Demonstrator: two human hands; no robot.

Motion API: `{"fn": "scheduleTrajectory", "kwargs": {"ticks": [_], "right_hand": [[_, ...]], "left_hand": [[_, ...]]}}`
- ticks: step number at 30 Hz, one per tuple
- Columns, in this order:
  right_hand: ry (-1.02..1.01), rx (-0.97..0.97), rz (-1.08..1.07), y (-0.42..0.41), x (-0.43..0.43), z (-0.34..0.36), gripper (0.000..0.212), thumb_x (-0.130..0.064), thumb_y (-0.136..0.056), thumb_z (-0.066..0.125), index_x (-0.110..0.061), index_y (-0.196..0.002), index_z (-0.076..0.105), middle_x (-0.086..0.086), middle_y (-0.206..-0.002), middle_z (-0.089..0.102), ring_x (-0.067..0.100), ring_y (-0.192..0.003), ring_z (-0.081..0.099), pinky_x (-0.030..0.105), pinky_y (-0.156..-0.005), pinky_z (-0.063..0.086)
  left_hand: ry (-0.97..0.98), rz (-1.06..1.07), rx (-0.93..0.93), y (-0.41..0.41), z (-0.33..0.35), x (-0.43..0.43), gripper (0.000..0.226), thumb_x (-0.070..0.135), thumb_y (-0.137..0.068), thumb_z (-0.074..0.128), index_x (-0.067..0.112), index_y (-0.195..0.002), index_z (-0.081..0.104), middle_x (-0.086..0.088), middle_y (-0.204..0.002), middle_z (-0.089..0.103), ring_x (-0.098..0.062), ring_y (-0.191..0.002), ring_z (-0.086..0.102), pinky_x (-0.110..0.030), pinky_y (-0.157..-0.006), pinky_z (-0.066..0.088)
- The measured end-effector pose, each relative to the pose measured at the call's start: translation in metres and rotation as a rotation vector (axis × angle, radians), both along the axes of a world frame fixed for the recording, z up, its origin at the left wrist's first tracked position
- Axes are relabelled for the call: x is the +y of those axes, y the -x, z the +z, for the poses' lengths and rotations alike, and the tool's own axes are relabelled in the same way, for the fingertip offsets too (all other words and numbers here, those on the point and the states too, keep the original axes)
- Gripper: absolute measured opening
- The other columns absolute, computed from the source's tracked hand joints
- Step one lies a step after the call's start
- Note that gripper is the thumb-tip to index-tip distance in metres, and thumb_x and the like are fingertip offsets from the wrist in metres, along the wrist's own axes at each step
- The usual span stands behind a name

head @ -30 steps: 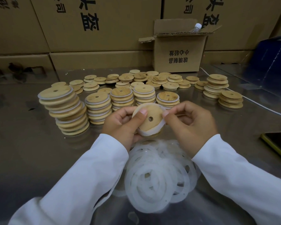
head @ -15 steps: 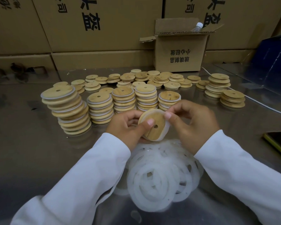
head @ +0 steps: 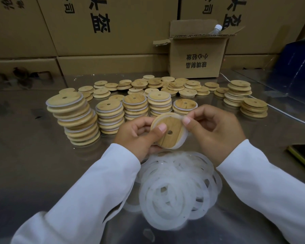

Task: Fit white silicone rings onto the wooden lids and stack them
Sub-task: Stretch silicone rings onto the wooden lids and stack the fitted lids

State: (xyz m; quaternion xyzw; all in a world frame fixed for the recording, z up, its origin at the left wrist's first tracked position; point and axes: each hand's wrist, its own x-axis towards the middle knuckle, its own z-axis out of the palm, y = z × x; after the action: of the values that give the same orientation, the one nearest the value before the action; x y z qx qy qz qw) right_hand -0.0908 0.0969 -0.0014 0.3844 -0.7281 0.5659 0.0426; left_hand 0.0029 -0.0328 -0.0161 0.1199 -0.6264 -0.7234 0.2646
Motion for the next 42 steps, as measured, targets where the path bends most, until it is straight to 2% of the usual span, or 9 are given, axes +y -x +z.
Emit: {"fn": "scheduleTrajectory", "kwargs": {"ticks": [6,10,15,20,24,27,33,38,42], "right_hand": [[-0.041,0.063,-0.039,-0.005,0.000,-0.005,0.006,-0.027,-0.079,0.062,-0.026,-0.073,0.062,-0.016,-0.072,0.063,-0.001,-0.073,0.059,0.014,-0.068,0.048],[-0.039,0.078,-0.064,-0.004,-0.001,-0.006,0.009,-0.024,-0.081,0.063,-0.026,-0.073,0.061,-0.017,-0.069,0.062,-0.002,-0.073,0.058,0.011,-0.065,0.046],[-0.062,0.114,-0.096,-0.007,-0.001,-0.007,0.008,-0.037,-0.078,0.055,-0.030,-0.073,0.058,-0.018,-0.071,0.061,-0.004,-0.076,0.057,0.007,-0.062,0.043],[-0.132,0.112,-0.116,-0.004,0.000,-0.006,0.016,-0.029,-0.083,0.057,-0.032,-0.068,0.053,-0.017,-0.067,0.058,-0.007,-0.073,0.055,0.003,-0.059,0.040],[-0.095,-0.040,-0.100,0.002,-0.002,-0.004,0.018,-0.018,-0.084,0.061,-0.024,-0.067,0.059,-0.004,-0.068,0.065,0.013,-0.069,0.063,0.021,-0.066,0.049],[-0.063,-0.101,-0.082,0.004,-0.003,-0.002,0.017,-0.016,-0.083,0.063,-0.020,-0.067,0.062,-0.002,-0.064,0.065,0.014,-0.063,0.064,0.032,-0.068,0.054],[-0.021,-0.092,-0.007,0.003,0.001,0.003,0.016,-0.018,-0.080,0.066,-0.025,-0.066,0.065,-0.005,-0.063,0.066,0.009,-0.060,0.063,0.023,-0.065,0.053],[-0.034,-0.093,-0.038,-0.002,-0.001,-0.002,0.010,-0.029,-0.075,0.064,-0.024,-0.066,0.064,-0.005,-0.068,0.067,0.020,-0.071,0.065,0.037,-0.074,0.054],[-0.086,0.031,-0.095,-0.002,0.000,-0.004,0.011,-0.030,-0.079,0.060,-0.025,-0.069,0.061,-0.012,-0.067,0.064,0.004,-0.069,0.062,0.020,-0.068,0.052]], "left_hand": [[-0.070,0.065,0.008,0.002,0.001,-0.001,0.003,0.006,-0.079,0.064,0.008,-0.078,0.065,-0.005,-0.068,0.071,-0.017,-0.064,0.069,-0.028,-0.053,0.056],[-0.007,0.038,-0.030,0.002,-0.002,0.000,0.010,0.004,-0.075,0.069,0.011,-0.079,0.064,-0.005,-0.072,0.072,-0.020,-0.069,0.069,-0.034,-0.061,0.059],[0.071,0.033,-0.063,0.002,-0.005,0.001,0.023,0.014,-0.056,0.078,0.015,-0.072,0.062,-0.007,-0.075,0.070,-0.025,-0.074,0.067,-0.041,-0.070,0.057],[0.105,0.016,-0.066,0.002,-0.005,0.000,0.009,0.009,-0.074,0.070,0.015,-0.075,0.064,-0.006,-0.075,0.070,-0.019,-0.068,0.068,-0.031,-0.060,0.058],[0.119,-0.002,-0.062,0.001,-0.004,-0.003,0.007,0.006,-0.077,0.066,0.012,-0.077,0.063,-0.004,-0.071,0.070,-0.015,-0.065,0.068,-0.026,-0.056,0.057],[0.042,-0.042,-0.040,0.001,-0.001,-0.004,0.004,0.005,-0.078,0.063,0.009,-0.077,0.062,-0.002,-0.068,0.070,-0.014,-0.064,0.068,-0.027,-0.056,0.057],[0.017,-0.027,-0.006,0.001,-0.002,-0.005,0.004,0.007,-0.077,0.063,0.010,-0.079,0.063,-0.002,-0.071,0.071,-0.015,-0.068,0.069,-0.029,-0.059,0.058],[0.011,0.028,0.008,0.002,-0.002,-0.003,0.006,0.007,-0.076,0.065,0.011,-0.079,0.063,-0.001,-0.068,0.072,-0.013,-0.064,0.069,-0.024,-0.054,0.056],[-0.005,0.019,0.017,0.003,-0.003,-0.001,0.011,0.010,-0.070,0.068,0.010,-0.080,0.063,-0.001,-0.069,0.072,-0.013,-0.065,0.069,-0.022,-0.053,0.054]]}}
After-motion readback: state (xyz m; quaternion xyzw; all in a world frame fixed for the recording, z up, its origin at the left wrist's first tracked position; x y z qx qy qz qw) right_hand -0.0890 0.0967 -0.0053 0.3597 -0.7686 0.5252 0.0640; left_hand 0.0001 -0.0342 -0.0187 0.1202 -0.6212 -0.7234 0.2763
